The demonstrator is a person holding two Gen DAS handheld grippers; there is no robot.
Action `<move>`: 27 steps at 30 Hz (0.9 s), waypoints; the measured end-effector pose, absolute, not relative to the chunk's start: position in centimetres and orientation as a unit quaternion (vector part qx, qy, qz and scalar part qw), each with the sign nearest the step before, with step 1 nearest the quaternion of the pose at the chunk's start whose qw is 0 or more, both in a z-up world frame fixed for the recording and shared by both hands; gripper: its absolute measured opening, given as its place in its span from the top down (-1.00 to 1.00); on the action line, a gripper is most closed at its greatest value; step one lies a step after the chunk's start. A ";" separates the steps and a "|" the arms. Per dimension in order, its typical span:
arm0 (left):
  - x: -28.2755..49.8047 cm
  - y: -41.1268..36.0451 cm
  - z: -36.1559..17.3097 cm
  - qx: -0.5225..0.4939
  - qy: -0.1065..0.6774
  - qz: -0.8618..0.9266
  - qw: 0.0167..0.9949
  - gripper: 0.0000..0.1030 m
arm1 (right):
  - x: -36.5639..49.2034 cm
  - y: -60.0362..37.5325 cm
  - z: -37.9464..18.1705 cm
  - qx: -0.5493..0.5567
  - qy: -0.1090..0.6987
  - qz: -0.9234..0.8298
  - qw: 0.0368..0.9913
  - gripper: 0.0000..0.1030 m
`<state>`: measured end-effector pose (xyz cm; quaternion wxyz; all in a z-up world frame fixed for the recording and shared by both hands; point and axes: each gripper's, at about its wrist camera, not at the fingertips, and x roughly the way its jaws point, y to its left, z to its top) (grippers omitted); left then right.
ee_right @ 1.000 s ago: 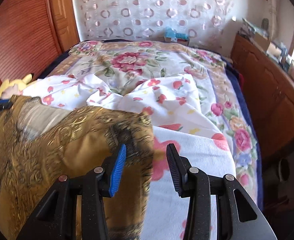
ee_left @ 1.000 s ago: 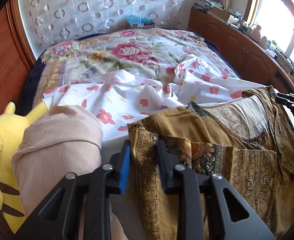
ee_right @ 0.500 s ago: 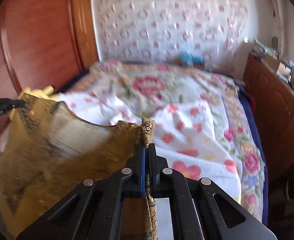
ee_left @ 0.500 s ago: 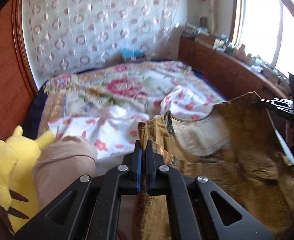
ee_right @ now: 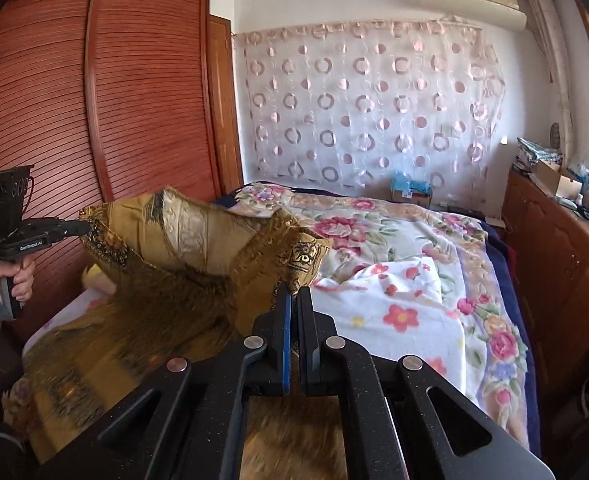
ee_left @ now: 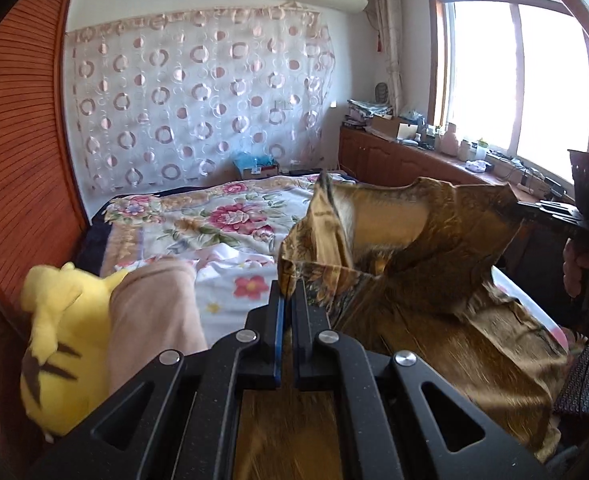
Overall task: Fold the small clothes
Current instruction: 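Lift the held garment edge with both grippers and fold it over the garment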
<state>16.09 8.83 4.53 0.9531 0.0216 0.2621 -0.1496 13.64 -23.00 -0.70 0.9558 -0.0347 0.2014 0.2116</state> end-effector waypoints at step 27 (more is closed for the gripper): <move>-0.6 12.9 -0.7 -0.045 0.296 -0.116 0.947 0.27 | -7.8 -26.0 -1.1 -0.021 0.282 0.190 0.940 0.91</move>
